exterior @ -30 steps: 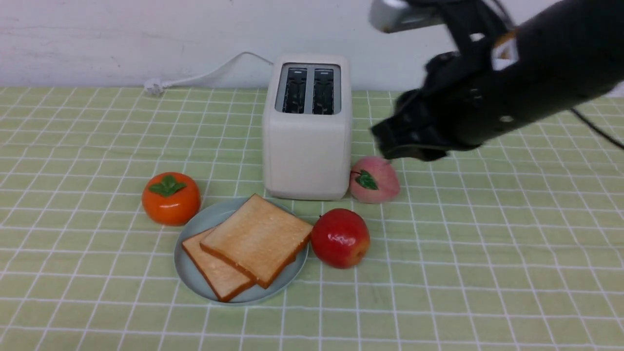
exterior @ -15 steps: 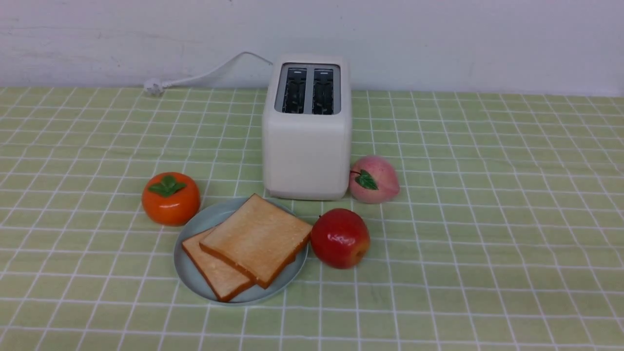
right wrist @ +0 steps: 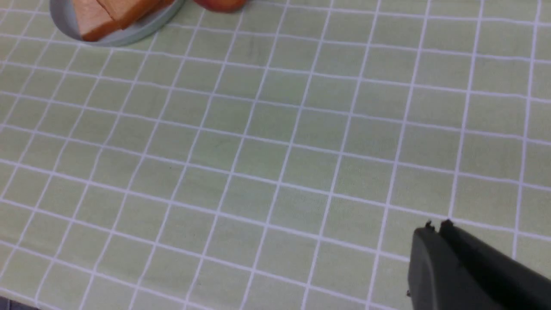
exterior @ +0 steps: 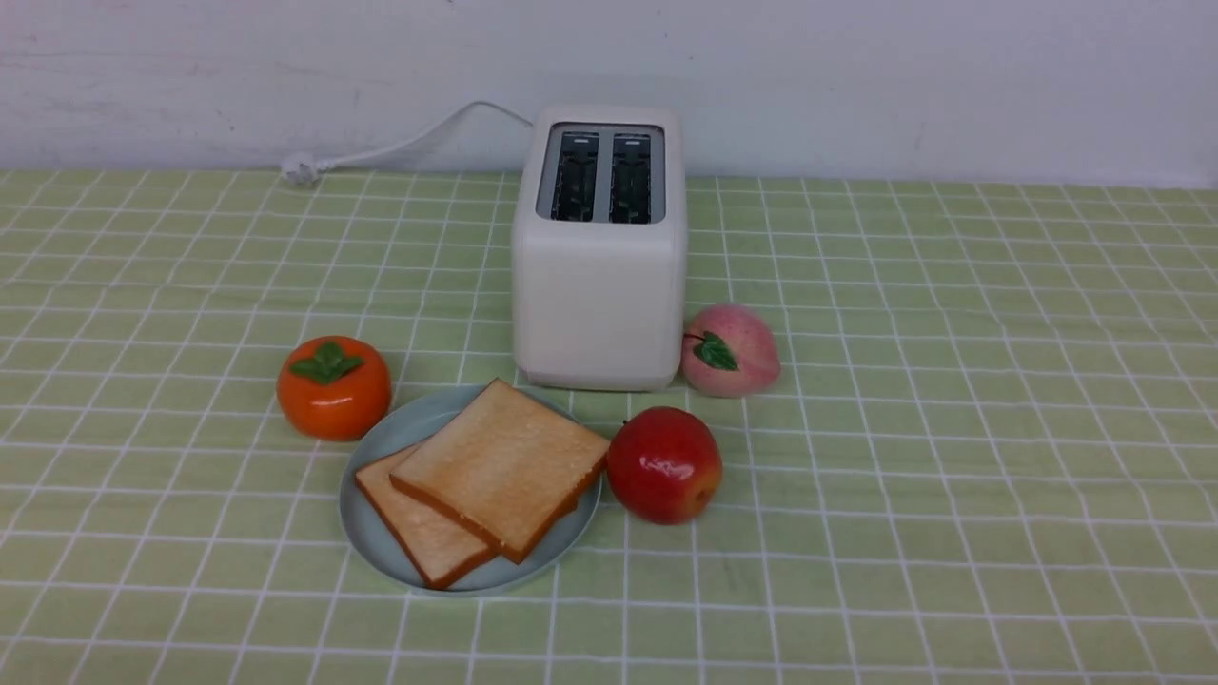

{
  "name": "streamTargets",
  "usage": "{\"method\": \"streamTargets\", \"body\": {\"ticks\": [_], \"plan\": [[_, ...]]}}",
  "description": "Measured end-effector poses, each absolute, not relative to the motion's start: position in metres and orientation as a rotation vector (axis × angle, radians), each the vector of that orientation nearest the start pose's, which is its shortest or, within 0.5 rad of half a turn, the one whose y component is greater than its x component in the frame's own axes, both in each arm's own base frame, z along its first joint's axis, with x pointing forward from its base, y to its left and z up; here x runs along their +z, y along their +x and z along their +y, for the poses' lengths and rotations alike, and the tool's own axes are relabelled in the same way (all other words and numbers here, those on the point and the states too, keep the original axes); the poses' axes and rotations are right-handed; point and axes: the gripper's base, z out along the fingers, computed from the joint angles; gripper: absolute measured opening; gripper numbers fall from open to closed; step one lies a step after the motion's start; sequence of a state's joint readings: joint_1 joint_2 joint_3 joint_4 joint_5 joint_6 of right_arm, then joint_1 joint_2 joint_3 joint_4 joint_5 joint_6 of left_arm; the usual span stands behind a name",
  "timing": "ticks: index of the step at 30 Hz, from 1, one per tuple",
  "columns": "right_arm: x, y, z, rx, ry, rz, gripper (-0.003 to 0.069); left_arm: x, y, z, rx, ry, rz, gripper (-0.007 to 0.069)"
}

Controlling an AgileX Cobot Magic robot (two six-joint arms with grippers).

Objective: Take toasted bread from bread machine on green coffee tablecloth place on plate.

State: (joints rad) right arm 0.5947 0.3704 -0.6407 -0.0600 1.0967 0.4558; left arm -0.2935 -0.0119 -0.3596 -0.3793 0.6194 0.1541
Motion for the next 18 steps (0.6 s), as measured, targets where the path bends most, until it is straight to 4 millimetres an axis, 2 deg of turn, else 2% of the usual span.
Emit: {"method": "streamTargets", "body": {"ticks": [5, 9, 12, 18], "plan": [[0.306, 0.041, 0.017, 0.391, -0.158, 2.334, -0.0001, 0.278, 0.014, -0.025, -0.521, 0.278, 1.699, -0.0013], [0.293, 0.045, 0.012, 0.32, -0.112, 2.143, -0.002, 0.278, 0.014, -0.025, -0.521, 0.278, 1.699, -0.0013], [0.27, 0.048, 0.011, 0.246, -0.103, 1.988, -0.002, 0.278, 0.014, -0.025, -0.521, 0.278, 1.699, -0.0013], [0.204, 0.051, 0.008, 0.176, -0.026, 1.846, -0.002, 0.278, 0.014, -0.025, -0.521, 0.279, 1.7, -0.0013]]}}
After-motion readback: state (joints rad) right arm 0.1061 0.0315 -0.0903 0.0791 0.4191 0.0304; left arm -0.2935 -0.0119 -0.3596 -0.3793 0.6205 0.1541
